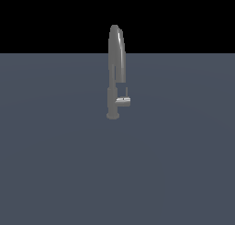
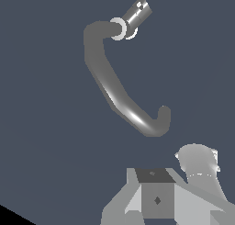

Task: Turn on the faucet by rotating a designated handle.

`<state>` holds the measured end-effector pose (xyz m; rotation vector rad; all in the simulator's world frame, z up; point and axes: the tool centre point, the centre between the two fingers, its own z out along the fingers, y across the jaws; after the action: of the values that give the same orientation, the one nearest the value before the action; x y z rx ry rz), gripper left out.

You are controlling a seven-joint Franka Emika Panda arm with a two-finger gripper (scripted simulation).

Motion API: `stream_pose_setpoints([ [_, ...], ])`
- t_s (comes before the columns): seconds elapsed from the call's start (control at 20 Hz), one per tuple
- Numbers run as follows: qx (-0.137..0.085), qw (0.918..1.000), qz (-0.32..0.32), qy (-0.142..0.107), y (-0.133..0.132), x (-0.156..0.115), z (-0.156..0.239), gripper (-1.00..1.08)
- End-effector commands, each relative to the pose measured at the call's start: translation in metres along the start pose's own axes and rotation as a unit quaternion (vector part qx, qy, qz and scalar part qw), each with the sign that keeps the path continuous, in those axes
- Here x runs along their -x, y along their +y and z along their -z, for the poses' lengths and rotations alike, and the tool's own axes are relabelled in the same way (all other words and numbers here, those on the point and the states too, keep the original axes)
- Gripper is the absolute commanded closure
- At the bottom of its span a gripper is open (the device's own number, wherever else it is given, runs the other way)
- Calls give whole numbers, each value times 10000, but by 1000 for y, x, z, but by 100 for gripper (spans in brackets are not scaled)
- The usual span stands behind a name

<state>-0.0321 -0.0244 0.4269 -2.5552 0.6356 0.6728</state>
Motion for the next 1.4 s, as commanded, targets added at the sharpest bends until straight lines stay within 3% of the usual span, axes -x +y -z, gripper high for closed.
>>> stream_pose_setpoints([
  [0.0,-151,9996,-148,-188,-2,-16,-3,108],
  [0.35,-573,9942,-567,-716,-7,-61,-13,108],
  [0.7,-1005,9819,-994,-1256,-8,-105,-28,108],
  [1.05,-1448,9622,-1433,-1805,-8,-149,-48,108],
  [1.35,-1834,9388,-1817,-2281,-6,-186,-69,108],
])
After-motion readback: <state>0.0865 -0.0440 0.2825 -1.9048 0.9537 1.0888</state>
